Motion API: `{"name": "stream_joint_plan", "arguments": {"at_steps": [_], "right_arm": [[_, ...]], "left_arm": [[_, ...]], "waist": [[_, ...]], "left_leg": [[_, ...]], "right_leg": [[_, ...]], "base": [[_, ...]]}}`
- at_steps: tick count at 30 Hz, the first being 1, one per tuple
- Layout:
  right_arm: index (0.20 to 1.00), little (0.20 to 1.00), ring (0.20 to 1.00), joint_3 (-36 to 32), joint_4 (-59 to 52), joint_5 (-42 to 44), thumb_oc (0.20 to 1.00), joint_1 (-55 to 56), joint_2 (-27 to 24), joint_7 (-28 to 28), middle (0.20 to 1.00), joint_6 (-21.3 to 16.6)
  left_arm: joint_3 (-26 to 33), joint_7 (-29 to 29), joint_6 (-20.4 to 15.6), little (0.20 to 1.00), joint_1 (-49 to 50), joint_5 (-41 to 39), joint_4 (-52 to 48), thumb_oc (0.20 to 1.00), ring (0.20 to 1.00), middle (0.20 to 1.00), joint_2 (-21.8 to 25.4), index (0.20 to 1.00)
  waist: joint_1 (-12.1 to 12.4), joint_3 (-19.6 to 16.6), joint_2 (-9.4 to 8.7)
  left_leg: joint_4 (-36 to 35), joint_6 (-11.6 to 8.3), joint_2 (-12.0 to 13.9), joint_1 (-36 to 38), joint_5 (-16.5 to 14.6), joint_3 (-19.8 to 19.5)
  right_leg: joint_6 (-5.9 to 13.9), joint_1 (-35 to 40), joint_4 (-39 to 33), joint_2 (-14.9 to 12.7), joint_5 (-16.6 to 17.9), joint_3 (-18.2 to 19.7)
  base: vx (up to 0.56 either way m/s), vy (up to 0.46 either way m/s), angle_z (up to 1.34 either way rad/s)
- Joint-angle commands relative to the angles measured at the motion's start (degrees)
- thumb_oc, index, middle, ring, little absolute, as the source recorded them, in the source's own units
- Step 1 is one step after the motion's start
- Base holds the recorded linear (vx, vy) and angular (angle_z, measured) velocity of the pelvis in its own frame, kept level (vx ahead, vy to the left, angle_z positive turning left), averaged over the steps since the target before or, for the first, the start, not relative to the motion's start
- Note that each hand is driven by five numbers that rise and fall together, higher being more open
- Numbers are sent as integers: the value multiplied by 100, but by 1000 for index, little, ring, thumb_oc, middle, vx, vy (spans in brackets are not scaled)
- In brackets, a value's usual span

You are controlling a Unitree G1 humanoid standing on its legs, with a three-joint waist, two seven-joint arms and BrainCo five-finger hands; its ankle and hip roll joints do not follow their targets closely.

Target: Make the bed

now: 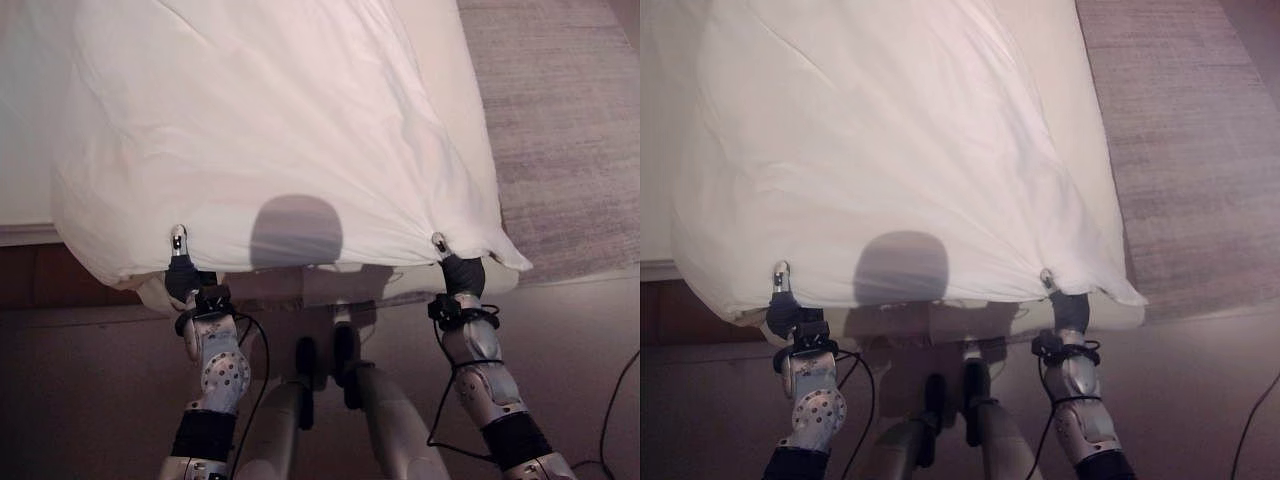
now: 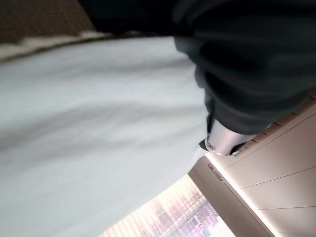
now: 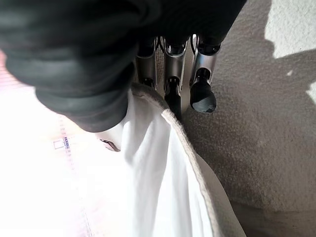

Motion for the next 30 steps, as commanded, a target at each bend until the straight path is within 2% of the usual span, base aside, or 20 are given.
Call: {"name": "stream_joint_plan", "arguments": {"at_steps": [1,3,4,6,7,8,10,11,12,15,17,19,21,22,23,26,27,28,29,30], "right_arm": [[200,200,200,-711,-322,-41,200,379,-612,-249,200,-497],[200,200,200,-701,-256,-34,200,313,-598,-251,200,-497],[200,200,200,-609,-240,-40,200,230,-628,-202,200,-495],[200,200,200,-608,-239,-40,200,228,-627,-202,200,-495],[200,200,200,-568,-101,1,200,160,-579,-249,200,-556],[200,200,200,-566,-96,3,200,158,-580,-248,200,-559],[200,200,200,-603,-46,16,200,106,-550,-394,200,-609],[200,200,200,-604,-46,14,200,106,-551,-396,200,-609],[200,200,200,-620,-40,-42,200,56,-600,-422,200,-590],[200,200,200,-633,-77,-34,200,28,-560,-419,200,-572],[200,200,200,-603,-130,-126,200,-28,-560,-443,200,-519],[200,200,200,-706,-100,-226,200,20,-434,-489,200,-415],[200,200,200,-705,-102,-229,200,23,-432,-492,200,-413],[200,200,200,-593,-97,-300,200,-28,-287,-405,200,-343],[200,200,200,-589,-100,-303,200,-24,-282,-407,200,-342],[200,200,200,-522,-127,-287,200,0,-241,-354,200,-333],[200,200,200,-507,-67,-179,200,116,-277,-197,200,-288],[200,200,200,-473,-109,-163,200,151,-300,-153,200,-284],[200,200,200,-482,-122,-143,200,226,-302,-104,200,-300],[200,200,200,-482,-124,-143,200,231,-302,-104,200,-300]], "left_arm": [[359,-303,-372,200,141,95,-485,200,200,200,-56,200],[447,-307,-359,200,232,114,-548,200,200,200,-78,200],[545,-319,-389,200,312,138,-655,200,200,200,-31,200],[547,-319,-389,200,312,138,-655,200,200,200,-29,200],[621,-241,-460,200,316,197,-676,200,200,200,29,200],[622,-240,-460,200,316,197,-676,200,200,200,29,200],[600,-205,-523,200,259,215,-640,200,200,200,80,200],[599,-205,-524,200,259,214,-639,200,200,200,79,200],[508,-265,-539,200,203,145,-496,200,200,200,97,200],[509,-294,-554,200,185,97,-445,200,200,200,159,200],[412,-283,-548,200,72,127,-470,200,200,200,298,200],[382,-287,-536,200,52,228,-524,200,200,200,376,200],[382,-285,-535,200,55,231,-526,200,200,200,376,200],[547,-326,-455,200,347,450,-614,200,200,200,553,200],[548,-320,-452,200,355,455,-622,200,200,200,556,200],[601,-283,-452,200,427,499,-609,200,200,200,566,200],[650,-242,-402,200,380,556,-653,200,200,200,560,200],[666,-229,-374,200,398,552,-693,200,200,200,534,200],[666,-197,-294,200,429,630,-704,200,200,200,500,200],[665,-194,-292,200,433,633,-707,200,200,200,498,200]], "waist": [[44,-367,381],[71,-416,319],[172,-435,169],[163,-457,164],[254,-474,106],[247,-471,100],[294,-519,228],[296,-512,229],[290,-496,325],[283,-464,316],[279,-375,283],[232,-421,329],[235,-425,329],[358,-614,369],[355,-626,357],[377,-692,338],[288,-774,255],[262,-752,227],[220,-743,186],[218,-732,185]], "left_leg": [[679,-621,-59,-568,401,35],[555,-461,304,-540,225,-32],[382,-375,642,-569,243,-576],[362,-376,636,-592,269,-580],[-420,-443,1279,-439,833,-1218],[-488,-450,1279,-402,869,-1219],[-1431,-653,1845,-72,1368,-1257],[-1473,-657,1852,-42,1386,-1253],[-1419,-712,1657,81,1114,-1195],[-1133,-701,1485,-123,996,-1301],[-603,-631,1156,-286,588,-1150],[460,-378,438,-495,-77,-797],[478,-370,435,-505,-85,-791],[677,-193,254,-412,-378,-454],[681,-185,242,-428,-369,-446],[573,-147,203,-349,-342,-401],[19,-112,22,-144,-125,-288],[-280,-109,-40,-1,-24,-228],[-574,-159,-126,111,110,-178],[-598,-160,-129,142,116,-183]], "right_leg": [[525,423,-698,87,505,-294],[555,353,-580,-2,434,-243],[542,255,-500,-103,378,-79],[541,228,-509,-109,393,-82],[554,114,-329,-171,297,34],[549,121,-329,-176,295,30],[661,10,-138,-272,186,-48],[659,20,-136,-269,182,-49],[831,73,-144,-505,255,-109],[931,-25,-244,-598,425,-1],[1129,110,-574,-930,719,115],[1284,650,-1617,-1670,1470,339],[1292,661,-1647,-1673,1489,340],[1350,782,-2293,-2028,2185,-94],[1358,790,-2342,-2040,2223,-95],[1313,833,-2326,-1954,2024,-233],[1132,591,-1919,-1185,1443,-100],[1045,458,-1655,-785,1223,-221],[967,472,-1481,-451,1029,-397],[967,492,-1481,-453,1022,-399]], "base": [[18,-9,61],[17,12,36],[1,25,21],[5,76,-14],[17,131,-16],[17,223,-6],[3,316,1],[-20,553,-6],[-25,326,-15],[-85,443,-2],[-49,607,33],[70,898,31],[77,535,6],[97,568,-25],[120,716,-35],[7,210,-56],[-43,430,-51],[-73,537,-27],[-47,208,-20],[-34,141,-10]]}}
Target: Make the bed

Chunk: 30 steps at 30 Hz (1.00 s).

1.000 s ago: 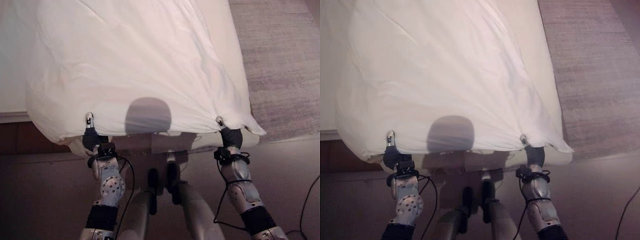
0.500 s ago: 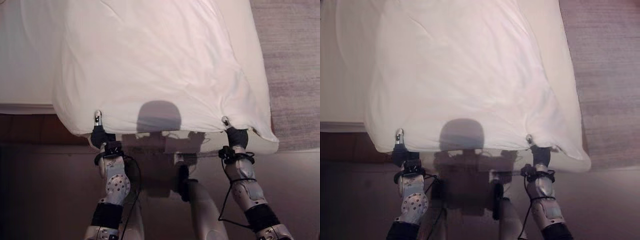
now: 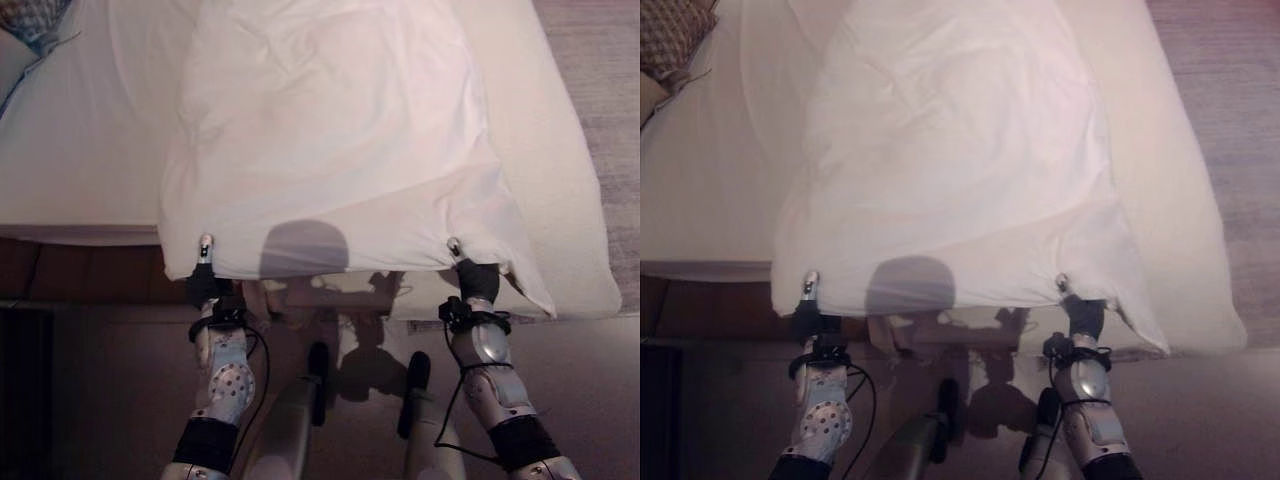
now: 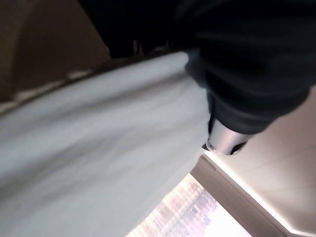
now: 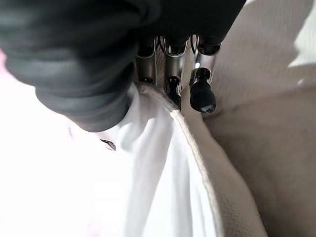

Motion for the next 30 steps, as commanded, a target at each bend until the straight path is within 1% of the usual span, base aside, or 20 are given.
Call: {"name": "stream_joint_plan", "arguments": {"at_steps": [1,2,4,5,11,12,13,14,16,17,18,19,20,22,23,26,27,28,29,30], "right_arm": [[200,200,200,-261,-142,97,200,71,-274,33,200,-369],[200,200,200,-279,-113,108,200,77,-306,39,200,-366],[200,200,200,-280,-111,110,200,78,-308,41,200,-367],[200,200,200,-214,-193,128,200,162,-378,62,200,-403],[200,200,200,-399,-206,21,200,217,-511,-64,200,-370],[200,200,200,-453,-213,24,200,218,-541,-92,200,-391],[200,200,200,-604,-230,-1,200,222,-631,-190,200,-428],[200,200,200,-644,-207,-31,200,208,-662,-226,200,-450],[200,200,200,-640,-187,-35,200,186,-658,-265,200,-453],[200,200,200,-628,-81,-2,200,117,-657,-288,200,-464],[200,200,200,-632,-62,15,200,40,-640,-301,200,-488],[200,200,200,-632,-60,16,200,36,-638,-300,200,-489],[200,200,200,-613,-117,102,200,-10,-603,-310,200,-554],[200,200,200,-618,-45,154,200,-42,-562,-399,200,-626],[200,200,200,-615,-46,152,200,-40,-562,-402,200,-626],[200,200,200,-793,79,200,200,-40,-575,-545,200,-721],[200,200,200,-809,81,192,200,-83,-526,-594,200,-702],[200,200,200,-812,78,187,200,-85,-523,-598,200,-700],[200,200,200,-812,30,70,200,-164,-492,-686,200,-702],[200,200,200,-812,28,67,200,-166,-490,-689,200,-700]], "left_arm": [[769,14,-387,200,320,347,-1005,200,200,200,345,200],[716,26,-352,200,323,411,-1010,200,200,200,351,200],[714,32,-351,200,324,416,-1013,200,200,200,349,200],[575,36,-283,200,305,457,-950,200,200,200,327,200],[513,5,-240,200,408,308,-814,200,200,200,184,200],[484,-39,-220,200,418,284,-784,200,200,200,154,200],[379,-79,-215,200,366,239,-727,200,200,200,96,200],[361,-82,-214,200,348,224,-716,200,200,200,58,200],[381,-74,-218,200,363,203,-731,200,200,200,28,200],[407,-56,-207,200,354,203,-727,200,200,200,-11,200],[487,-13,-198,200,383,260,-781,200,200,200,-3,200],[489,-11,-197,200,381,261,-782,200,200,200,-2,200],[515,24,-204,200,379,340,-873,200,200,200,69,200],[535,89,-267,200,330,419,-932,200,200,200,132,200],[534,95,-266,200,333,424,-935,200,200,200,132,200],[454,105,-306,200,173,464,-893,200,200,200,173,200],[351,111,-367,200,54,460,-843,200,200,200,227,200],[349,112,-369,200,48,460,-839,200,200,200,230,200],[205,100,-374,200,-82,481,-820,200,200,200,306,200],[205,99,-375,200,-86,480,-817,200,200,200,308,200]], "waist": [[-66,-481,-141],[-109,-487,-151],[-98,-486,-156],[-141,-440,-96],[-130,-527,125],[-146,-517,172],[-155,-355,267],[-156,-336,306],[-149,-347,304],[-150,-381,293],[-138,-391,146],[-140,-405,143],[-84,-461,0],[-74,-536,17],[-84,-540,15],[-142,-568,180],[-164,-518,228],[-167,-518,226],[-202,-462,216],[-205,-455,214]], "left_leg": [[-464,-312,-392,327,-34,-63],[-548,-315,-413,341,15,-91],[-563,-315,-415,351,18,-81],[-664,-300,-429,424,91,-103],[-582,-329,-305,342,141,23],[-333,-398,-316,270,136,32],[454,-857,-257,-72,558,159],[603,-926,-248,-120,561,190],[686,-880,-262,-118,447,132],[685,-773,-166,-92,325,109],[714,-617,195,-104,84,-162],[708,-617,193,-124,99,-163],[353,-539,450,-101,118,-780],[-561,-640,844,46,577,-1272],[-662,-649,852,92,631,-1281],[-1568,-839,1288,306,1065,-1042],[-1236,-840,1145,251,819,-986],[-1190,-835,1134,223,797,-992],[-852,-786,831,88,509,-829],[-806,-775,818,71,486,-829]], "right_leg": [[-482,260,-867,1095,467,-101],[-493,210,-758,1284,417,37],[-493,201,-737,1282,404,50],[-610,270,-642,1602,274,508],[-636,395,-921,1536,303,368],[-676,455,-935,1495,261,312],[-775,540,-833,1371,165,188],[-809,543,-744,1332,143,111],[-817,537,-674,1308,117,95],[-811,505,-596,1290,88,102],[-810,463,-541,1211,53,246],[-810,444,-548,1209,65,246],[-783,337,-576,1151,92,426],[-719,242,-598,1174,90,522],[-727,249,-606,1172,93,511],[-577,192,-605,1013,87,412],[-420,137,-629,748,276,398],[-413,134,-629,741,277,395],[-276,217,-819,385,533,392],[-264,231,-836,374,541,391]], "base": [[-23,48,-2],[-23,49,2],[-17,-9,-3],[-38,-42,-8],[2,-121,-10],[-13,-178,13],[-30,-139,28],[-39,-112,56],[3,-36,61],[7,-44,27],[3,-45,12],[9,9,-6],[24,80,-7],[13,139,-30],[-16,166,-32],[-38,363,0],[-73,464,31],[-94,644,41],[-37,328,31],[-16,729,17]]}}
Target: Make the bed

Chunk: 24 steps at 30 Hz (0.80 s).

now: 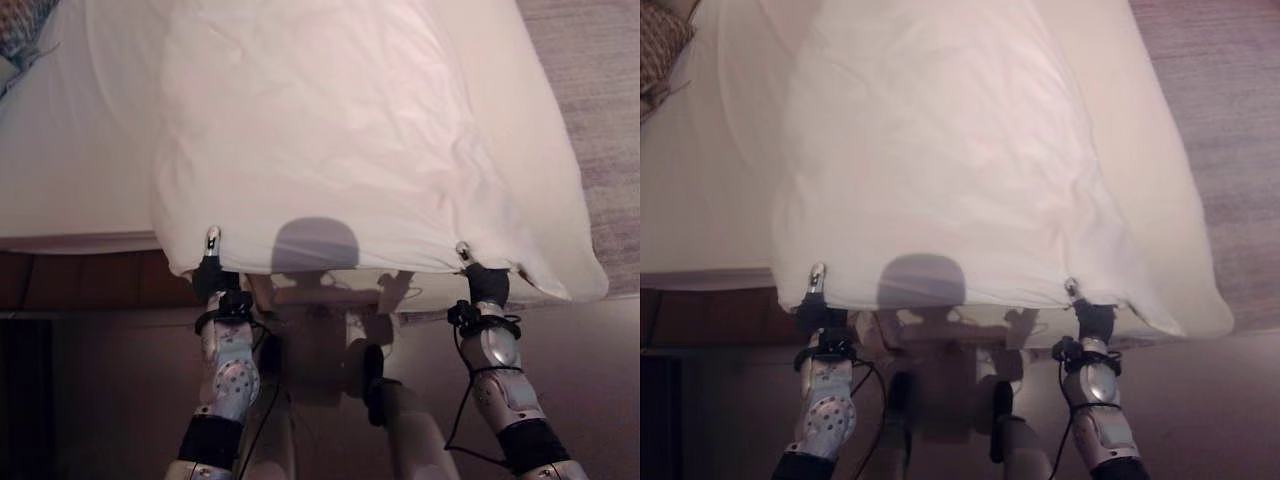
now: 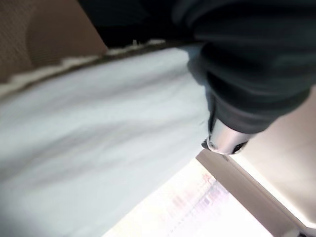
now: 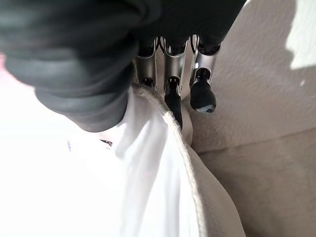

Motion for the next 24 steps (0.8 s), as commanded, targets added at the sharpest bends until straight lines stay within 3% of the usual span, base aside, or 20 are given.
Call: {"name": "stream_joint_plan", "arguments": {"at_steps": [1,3,4,5,6,7,10,15,24], "right_arm": [[200,200,200,-463,-383,-34,200,-10,-320,-307,200,-492],[200,200,200,-443,-371,-63,200,-17,-304,-283,200,-476],[200,200,200,-331,-374,-162,200,-118,-241,-259,200,-416],[200,200,200,-327,-376,-165,200,-118,-237,-261,200,-415],[200,200,200,-276,-394,-158,200,-129,-223,-206,200,-391],[200,200,200,-141,-398,66,200,-63,-181,-41,200,-442],[200,200,200,-62,-466,378,200,-68,-157,83,200,-399],[200,200,200,93,-547,733,200,-409,-150,-77,200,-413],[200,200,200,133,-1132,775,200,-1778,-740,-351,200,-435]], "left_arm": [[542,45,-697,200,107,472,-733,200,200,200,715,200],[544,62,-715,200,105,530,-760,200,200,200,735,200],[651,169,-706,200,175,732,-792,200,200,200,848,200],[652,180,-703,200,179,742,-800,200,200,200,850,200],[687,251,-674,200,210,848,-810,200,200,200,887,200],[712,352,-616,200,173,939,-745,200,200,200,929,200],[830,509,-549,200,99,1170,-800,200,200,200,964,200],[800,732,-479,200,-262,999,-766,200,200,200,1023,200],[825,1108,-460,200,-1627,1202,-1112,200,200,200,1701,200]], "waist": [[11,-307,43],[35,-323,42],[85,-369,47],[92,-366,44],[123,-372,54],[47,-400,0],[67,-438,-4],[154,-489,-22],[85,-618,-25]], "left_leg": [[419,151,-722,1,-7,348],[551,238,-839,8,-148,456],[603,359,-940,104,-294,623],[605,361,-935,110,-300,631],[569,375,-926,184,-278,692],[340,409,-1042,392,-219,712],[-11,372,-1077,517,-78,741],[30,407,-988,515,-119,883],[-75,374,-951,490,-42,790]], "right_leg": [[1001,418,-1284,-722,1251,629],[992,512,-1464,-846,1371,698],[943,482,-1542,-963,1610,477],[944,489,-1554,-959,1618,483],[885,446,-1414,-818,1443,374],[718,299,-725,-11,922,557],[654,306,-889,-29,761,378],[705,377,-1036,-52,881,394],[717,432,-1109,-28,890,335]], "base": [[41,608,16],[54,550,25],[45,301,4],[64,393,-46],[32,235,-63],[28,232,-62],[7,121,-20],[-15,-27,-12],[-1,-52,6]]}}
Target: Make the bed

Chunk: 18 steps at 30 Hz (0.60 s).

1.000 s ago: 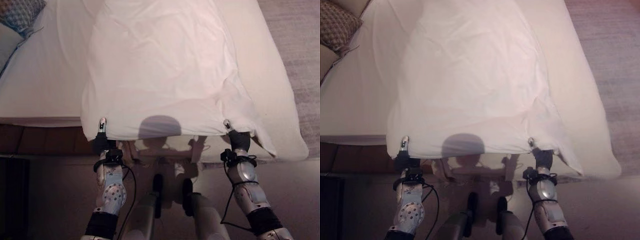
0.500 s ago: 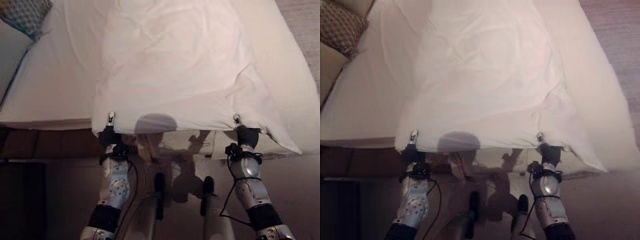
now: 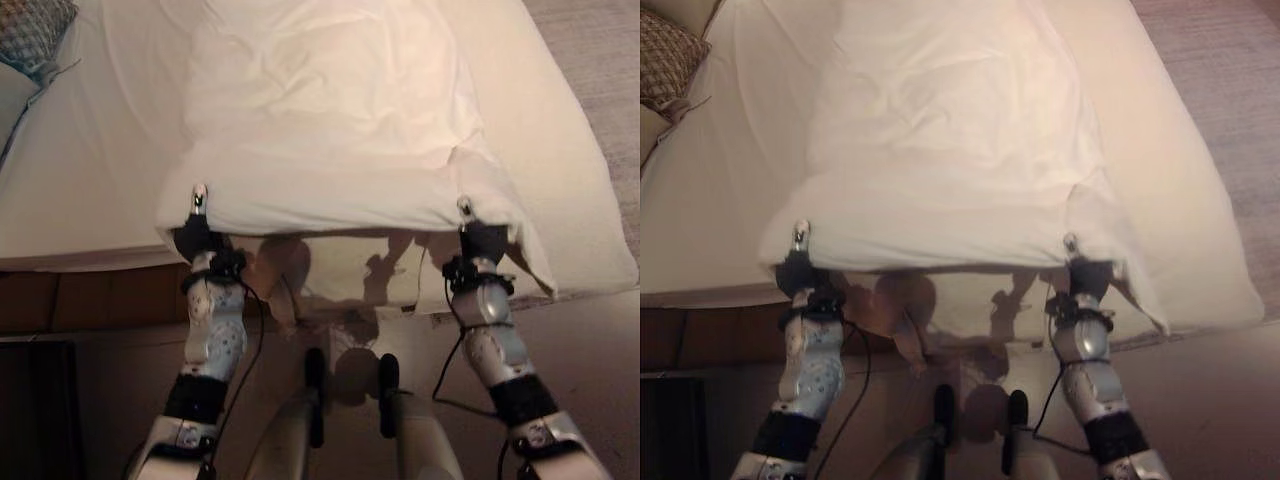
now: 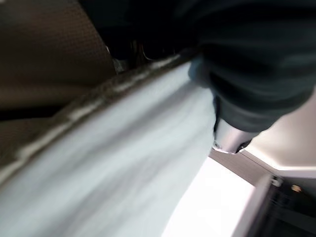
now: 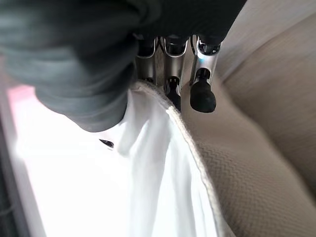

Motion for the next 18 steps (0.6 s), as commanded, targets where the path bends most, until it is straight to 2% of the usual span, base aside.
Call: {"name": "stream_joint_plan", "arguments": {"at_steps": [1,3,4,5,7,8,10,11,13,18], "right_arm": [[200,200,200,-344,-660,-247,200,-200,-153,32,200,-480],[200,200,200,-425,-935,-345,200,-241,-200,89,200,-537],[200,200,200,-497,-1318,-372,200,-39,-146,318,200,-593],[200,200,200,-495,-1338,-374,200,-15,-140,321,200,-584],[200,200,200,-571,-1787,-557,200,502,-155,804,200,-491],[200,200,200,-568,-1802,-556,200,525,-152,812,200,-485],[200,200,200,-695,-1961,-508,200,1254,-397,1556,200,-338],[200,200,200,-695,-1965,-500,200,1273,-401,1569,200,-339],[200,200,200,-753,-1845,-284,200,2052,-490,2160,200,-188],[200,200,200,-663,-1063,-399,200,2786,-513,2580,200,106]], "left_arm": [[677,-81,-593,200,-310,348,-835,200,200,200,618,200],[820,-134,-619,200,-272,397,-1019,200,200,200,765,200],[995,-272,-557,200,-7,451,-1194,200,200,200,785,200],[999,-270,-548,200,15,455,-1210,200,200,200,781,200],[1283,-493,-551,200,487,495,-1431,200,200,200,777,200],[1289,-500,-548,200,512,492,-1444,200,200,200,772,200],[1693,-818,-507,200,1134,548,-1593,200,200,200,785,200],[1695,-830,-506,200,1153,538,-1599,200,200,200,778,200],[1969,-1245,-440,200,1877,485,-1652,200,200,200,699,200],[2029,-1563,-241,200,2699,469,-1404,200,200,200,462,200]], "waist": [[71,-545,-142],[66,-540,-156],[64,-506,-158],[60,-517,-160],[55,-457,-166],[50,-472,-166],[44,-384,-187],[42,-397,-182],[40,-286,-209],[69,-197,-226]], "left_leg": [[232,-57,-148,30,-400,-73],[246,-46,-142,2,-424,-69],[233,-34,-146,-2,-432,-75],[230,-33,-147,0,-431,-74],[218,-34,-161,-37,-419,-69],[216,-34,-160,-37,-419,-68],[272,-41,-142,-107,-409,-55],[278,-41,-142,-111,-413,-57],[354,-51,-144,-167,-412,-88],[344,-71,-147,-201,-388,-127]], "right_leg": [[406,70,-706,-104,769,86],[410,48,-702,-103,756,93],[417,23,-682,-101,752,107],[417,23,-680,-102,750,107],[442,10,-731,-109,783,110],[442,10,-733,-109,783,111],[440,-30,-720,-107,776,100],[440,-32,-717,-108,773,99],[437,-61,-633,-113,743,64],[449,-51,-650,-136,756,-15]], "base": [[8,-35,6],[0,0,0],[0,0,0],[0,0,0],[0,0,0],[0,0,0],[0,0,0],[0,0,0],[0,0,0],[0,-3,8]]}}
